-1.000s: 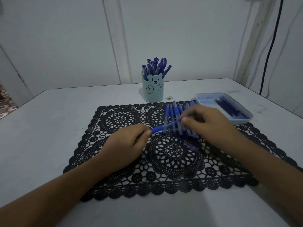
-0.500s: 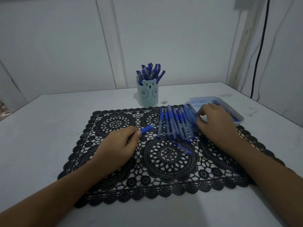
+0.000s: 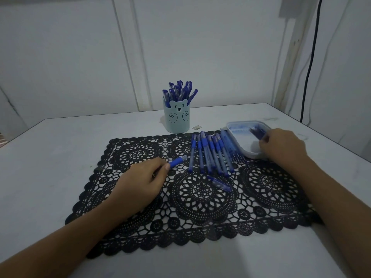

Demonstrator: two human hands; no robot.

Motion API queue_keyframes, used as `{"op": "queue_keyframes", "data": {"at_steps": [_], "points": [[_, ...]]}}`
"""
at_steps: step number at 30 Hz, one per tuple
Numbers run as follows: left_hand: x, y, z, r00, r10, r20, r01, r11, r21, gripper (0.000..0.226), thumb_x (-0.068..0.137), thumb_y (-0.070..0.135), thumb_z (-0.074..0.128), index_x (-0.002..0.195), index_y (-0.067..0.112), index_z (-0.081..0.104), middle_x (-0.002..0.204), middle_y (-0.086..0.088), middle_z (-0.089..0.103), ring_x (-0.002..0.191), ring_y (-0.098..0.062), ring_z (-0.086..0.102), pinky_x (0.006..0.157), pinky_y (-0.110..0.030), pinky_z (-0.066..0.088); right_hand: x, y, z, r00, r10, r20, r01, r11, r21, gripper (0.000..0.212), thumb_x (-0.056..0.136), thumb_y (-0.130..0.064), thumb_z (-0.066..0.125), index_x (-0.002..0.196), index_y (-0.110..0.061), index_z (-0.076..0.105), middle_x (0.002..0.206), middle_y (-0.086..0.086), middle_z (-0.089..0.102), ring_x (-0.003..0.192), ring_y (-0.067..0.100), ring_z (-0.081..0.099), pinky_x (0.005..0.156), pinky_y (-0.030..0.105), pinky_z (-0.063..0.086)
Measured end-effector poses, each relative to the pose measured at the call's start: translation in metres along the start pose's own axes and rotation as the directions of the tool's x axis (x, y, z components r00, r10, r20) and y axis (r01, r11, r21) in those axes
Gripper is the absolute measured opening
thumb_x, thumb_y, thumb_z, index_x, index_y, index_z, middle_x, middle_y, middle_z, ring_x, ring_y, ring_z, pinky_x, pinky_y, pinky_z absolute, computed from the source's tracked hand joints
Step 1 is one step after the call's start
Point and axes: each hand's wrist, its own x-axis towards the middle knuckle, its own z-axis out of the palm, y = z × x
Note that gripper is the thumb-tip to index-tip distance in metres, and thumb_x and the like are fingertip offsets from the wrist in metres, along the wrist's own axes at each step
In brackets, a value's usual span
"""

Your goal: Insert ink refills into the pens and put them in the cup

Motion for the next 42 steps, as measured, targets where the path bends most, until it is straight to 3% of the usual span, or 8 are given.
{"op": "queue_keyframes", "data": {"at_steps": [7, 10, 15, 19, 26, 33, 38, 42], "points": [[0.0, 0.0, 0.001, 1.0, 0.01, 0.003, -0.01, 1.0, -0.005, 0.027, 0.091, 0.039, 0.039, 0.086, 0.024, 0.06, 0.055, 0.005, 0.05, 0.055, -0.007, 0.047, 0.044, -0.019, 0.03, 0.008, -0.003, 0.0, 0.985, 0.118, 0.128, -0.121, 0.992, 0.022, 0.021, 0.078, -0.016, 0.058, 0.096, -0.005, 0.061, 0.085, 0.011, 0.056, 0.076, 0.027, 0.052, 0.067, 0.03, 0.038], [0.0, -0.001, 0.001, 1.0, 0.022, -0.008, -0.022, 1.0, -0.011, 0.031, 0.085, 0.042, 0.036, 0.086, 0.024, 0.061, 0.055, 0.006, 0.051, 0.055, -0.007, 0.048, 0.045, -0.019, 0.03, 0.008, -0.003, 0.0, 0.984, 0.134, 0.114, -0.137, 0.99, 0.017, 0.022, 0.08, -0.013, 0.057, 0.1, -0.003, 0.056, 0.096, 0.016, 0.059, 0.088, 0.032, 0.057, 0.068, 0.031, 0.038], [0.0, -0.001, 0.001, 1.0, 0.027, 0.002, -0.027, 1.0, -0.001, 0.018, 0.094, 0.031, 0.045, 0.086, 0.024, 0.06, 0.057, 0.005, 0.052, 0.057, -0.007, 0.048, 0.046, -0.02, 0.03, 0.01, -0.002, 0.001, 0.984, 0.132, 0.124, -0.133, 0.991, -0.001, 0.025, 0.082, -0.01, 0.055, 0.106, -0.001, 0.054, 0.105, 0.018, 0.06, 0.095, 0.033, 0.058, 0.072, 0.033, 0.04], [0.0, -0.001, 0.001, 0.999, 0.032, 0.002, -0.032, 0.999, -0.016, 0.028, 0.084, 0.043, 0.036, 0.085, 0.027, 0.059, 0.057, 0.006, 0.052, 0.059, -0.008, 0.049, 0.046, -0.02, 0.032, 0.01, -0.003, 0.001, 0.984, 0.123, 0.131, -0.123, 0.992, -0.008, 0.021, 0.082, -0.008, 0.054, 0.103, -0.002, 0.054, 0.103, 0.017, 0.06, 0.093, 0.032, 0.058, 0.073, 0.034, 0.041], [0.0, -0.003, 0.002, 0.999, 0.034, -0.002, -0.034, 0.999, -0.003, 0.032, 0.084, 0.045, 0.035, 0.087, 0.026, 0.06, 0.057, 0.006, 0.053, 0.056, -0.007, 0.048, 0.046, -0.018, 0.03, 0.012, -0.004, -0.002, 0.981, 0.104, 0.163, -0.105, 0.994, -0.001, 0.012, 0.081, -0.009, 0.055, 0.09, -0.01, 0.047, 0.086, 0.009, 0.049, 0.087, 0.03, 0.054, 0.079, 0.037, 0.042], [0.001, -0.003, 0.002, 0.999, 0.041, 0.001, -0.041, 0.999, 0.012, 0.025, 0.092, 0.038, 0.04, 0.087, 0.024, 0.06, 0.058, 0.005, 0.053, 0.06, -0.007, 0.049, 0.046, -0.018, 0.031, 0.013, -0.003, -0.004, 0.972, 0.111, 0.206, -0.114, 0.994, -0.001, 0.013, 0.082, -0.011, 0.055, 0.087, -0.011, 0.042, 0.085, 0.006, 0.046, 0.081, 0.026, 0.045, 0.081, 0.038, 0.041], [0.001, -0.004, 0.002, 0.999, 0.037, 0.003, -0.037, 0.999, -0.007, 0.032, 0.084, 0.044, 0.035, 0.088, 0.025, 0.061, 0.058, 0.006, 0.053, 0.058, -0.009, 0.049, 0.046, -0.019, 0.032, 0.009, -0.004, -0.001, 0.984, 0.113, 0.136, -0.117, 0.993, 0.024, 0.005, 0.083, -0.01, 0.052, 0.088, -0.01, 0.049, 0.092, 0.009, 0.055, 0.094, 0.03, 0.055, 0.084, 0.038, 0.041], [0.0, -0.004, 0.001, 0.999, 0.042, -0.004, -0.042, 0.999, -0.01, 0.032, 0.084, 0.044, 0.035, 0.088, 0.024, 0.061, 0.058, 0.006, 0.054, 0.059, -0.01, 0.05, 0.045, -0.018, 0.032, 0.007, -0.012, -0.006, 1.0, -0.022, 0.015, 0.018, 0.983, 0.184, 0.024, 0.088, -0.013, 0.052, 0.109, -0.007, 0.063, 0.113, 0.016, 0.062, 0.105, 0.031, 0.055, 0.088, 0.034, 0.041]]}}
